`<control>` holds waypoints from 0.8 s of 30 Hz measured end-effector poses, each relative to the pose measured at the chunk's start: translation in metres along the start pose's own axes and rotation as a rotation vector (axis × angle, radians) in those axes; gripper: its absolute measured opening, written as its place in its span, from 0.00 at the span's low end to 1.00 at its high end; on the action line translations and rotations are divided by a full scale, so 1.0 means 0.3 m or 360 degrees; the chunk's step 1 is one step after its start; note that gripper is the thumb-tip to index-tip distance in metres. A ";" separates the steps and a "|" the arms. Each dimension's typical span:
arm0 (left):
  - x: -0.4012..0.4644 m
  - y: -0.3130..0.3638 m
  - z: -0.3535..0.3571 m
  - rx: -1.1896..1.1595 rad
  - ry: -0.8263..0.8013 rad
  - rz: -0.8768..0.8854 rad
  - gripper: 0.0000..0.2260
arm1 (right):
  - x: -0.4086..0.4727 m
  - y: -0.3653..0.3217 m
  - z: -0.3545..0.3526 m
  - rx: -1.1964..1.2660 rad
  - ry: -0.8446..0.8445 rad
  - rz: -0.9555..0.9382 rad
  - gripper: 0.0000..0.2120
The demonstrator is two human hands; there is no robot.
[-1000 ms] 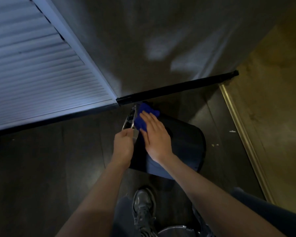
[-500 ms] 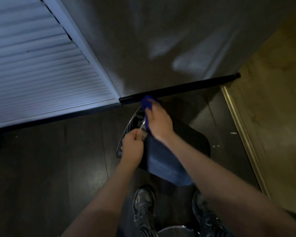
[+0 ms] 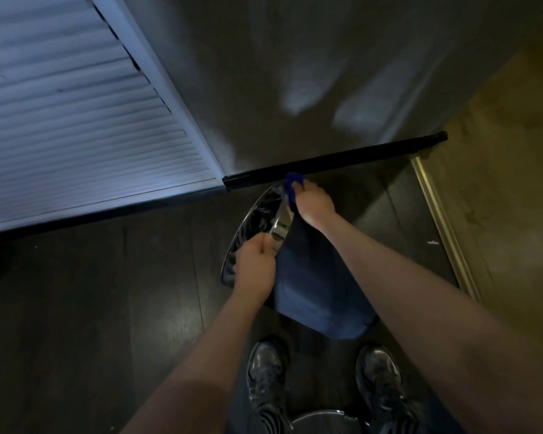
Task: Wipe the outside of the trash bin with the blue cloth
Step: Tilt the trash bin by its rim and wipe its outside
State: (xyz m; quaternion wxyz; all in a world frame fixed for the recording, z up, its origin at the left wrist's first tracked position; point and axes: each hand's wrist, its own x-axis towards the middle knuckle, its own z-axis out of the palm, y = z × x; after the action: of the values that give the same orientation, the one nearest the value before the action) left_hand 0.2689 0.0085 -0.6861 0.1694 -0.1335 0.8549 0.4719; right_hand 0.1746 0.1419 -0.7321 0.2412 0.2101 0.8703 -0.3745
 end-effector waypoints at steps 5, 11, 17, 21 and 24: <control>0.044 0.016 0.006 -0.0020 0.0065 -0.0096 0.17 | -0.217 0.071 0.116 -0.0124 0.0610 -0.0567 0.19; 0.078 -0.019 -0.003 -0.0322 0.0105 -0.0315 0.15 | -0.361 0.252 0.203 -0.0524 0.0696 -0.0985 0.22; 0.103 -0.015 -0.017 -0.0448 0.0094 -0.0442 0.12 | -0.270 0.456 0.069 -0.0125 0.0807 -0.0171 0.18; 0.111 0.029 -0.010 -0.0393 0.0000 -0.0483 0.12 | -0.210 0.458 0.031 -0.0224 0.0770 -0.0111 0.19; 0.105 0.040 -0.029 -0.0482 -0.0082 -0.0549 0.13 | -0.188 0.440 0.026 -0.0235 0.0778 -0.0134 0.18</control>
State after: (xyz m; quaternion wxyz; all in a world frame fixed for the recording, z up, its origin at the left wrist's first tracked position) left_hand 0.2343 0.0052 -0.6857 0.2474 -0.2893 0.7341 0.5623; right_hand 0.2936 0.2087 -0.7769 0.0227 0.2399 0.9357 -0.2577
